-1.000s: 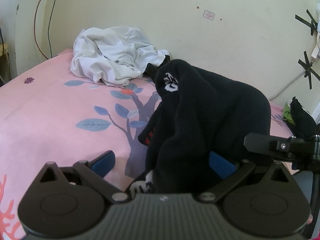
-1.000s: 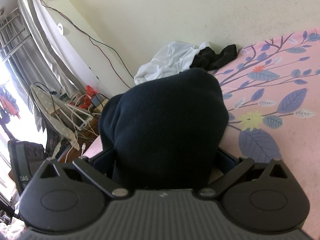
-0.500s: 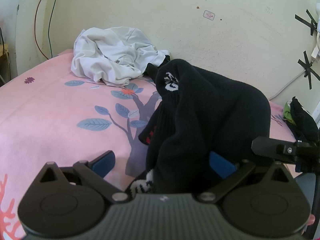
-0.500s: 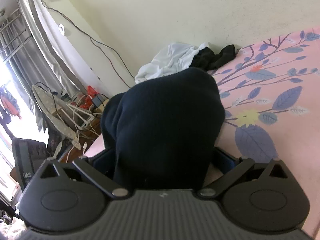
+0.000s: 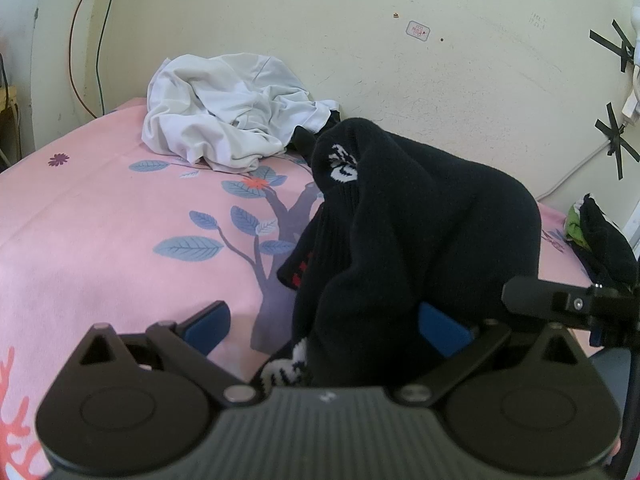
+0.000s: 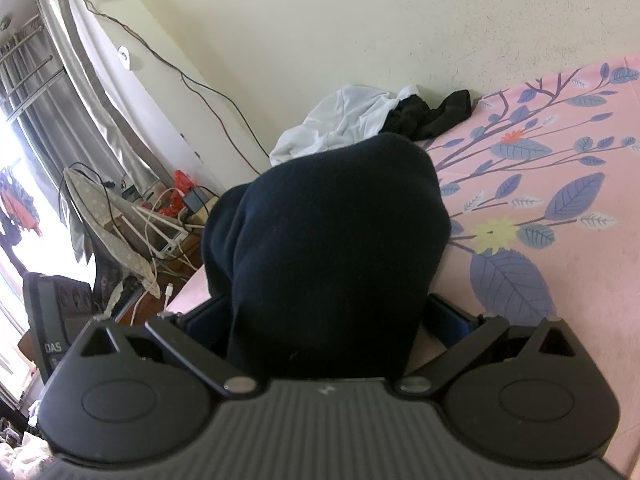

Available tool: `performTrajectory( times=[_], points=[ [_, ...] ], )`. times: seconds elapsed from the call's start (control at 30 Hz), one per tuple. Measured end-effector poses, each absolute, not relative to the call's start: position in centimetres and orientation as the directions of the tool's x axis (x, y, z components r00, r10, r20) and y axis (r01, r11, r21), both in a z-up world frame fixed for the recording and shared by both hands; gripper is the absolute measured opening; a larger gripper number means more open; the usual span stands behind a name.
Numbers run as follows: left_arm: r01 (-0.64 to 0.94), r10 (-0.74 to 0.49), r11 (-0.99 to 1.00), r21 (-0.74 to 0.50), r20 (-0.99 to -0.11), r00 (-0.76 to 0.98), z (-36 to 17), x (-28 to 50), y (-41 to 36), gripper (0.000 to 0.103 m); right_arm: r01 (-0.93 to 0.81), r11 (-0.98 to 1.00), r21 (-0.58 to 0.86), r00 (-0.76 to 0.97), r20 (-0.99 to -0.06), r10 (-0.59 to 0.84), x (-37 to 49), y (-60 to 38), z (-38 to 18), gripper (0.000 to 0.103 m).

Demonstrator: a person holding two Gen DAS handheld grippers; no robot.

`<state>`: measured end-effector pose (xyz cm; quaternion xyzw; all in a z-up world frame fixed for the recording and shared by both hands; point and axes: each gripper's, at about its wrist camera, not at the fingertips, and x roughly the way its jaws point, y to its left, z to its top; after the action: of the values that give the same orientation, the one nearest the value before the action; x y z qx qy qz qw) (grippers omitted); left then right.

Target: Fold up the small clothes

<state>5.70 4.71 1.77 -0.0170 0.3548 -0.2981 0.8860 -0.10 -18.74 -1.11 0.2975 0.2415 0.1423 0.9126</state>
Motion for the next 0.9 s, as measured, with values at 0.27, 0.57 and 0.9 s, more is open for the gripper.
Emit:
performTrajectory(
  times=[0.27,0.57,0.9],
  points=[
    [0.517,-0.546,0.819,-0.250,-0.615,0.568,1.73,5.66,4.79,0.103,-0.116,0.783,0.612,0.843,-0.356,0.403,-0.16,-18.67,-1.09,0.097],
    [0.517,-0.559,0.813,-0.269,-0.610,0.562,1.67,5.69,5.09,0.103,-0.129,0.780,0.612,0.840,-0.351,0.415,-0.37,-18.88,-1.16,0.097],
    [0.515,-0.557,0.814,-0.269,-0.614,0.559,1.63,5.79,4.91,0.103,-0.130,0.779,0.613,0.840,-0.350,0.415,-0.41,-18.87,-1.17,0.097]
  ],
)
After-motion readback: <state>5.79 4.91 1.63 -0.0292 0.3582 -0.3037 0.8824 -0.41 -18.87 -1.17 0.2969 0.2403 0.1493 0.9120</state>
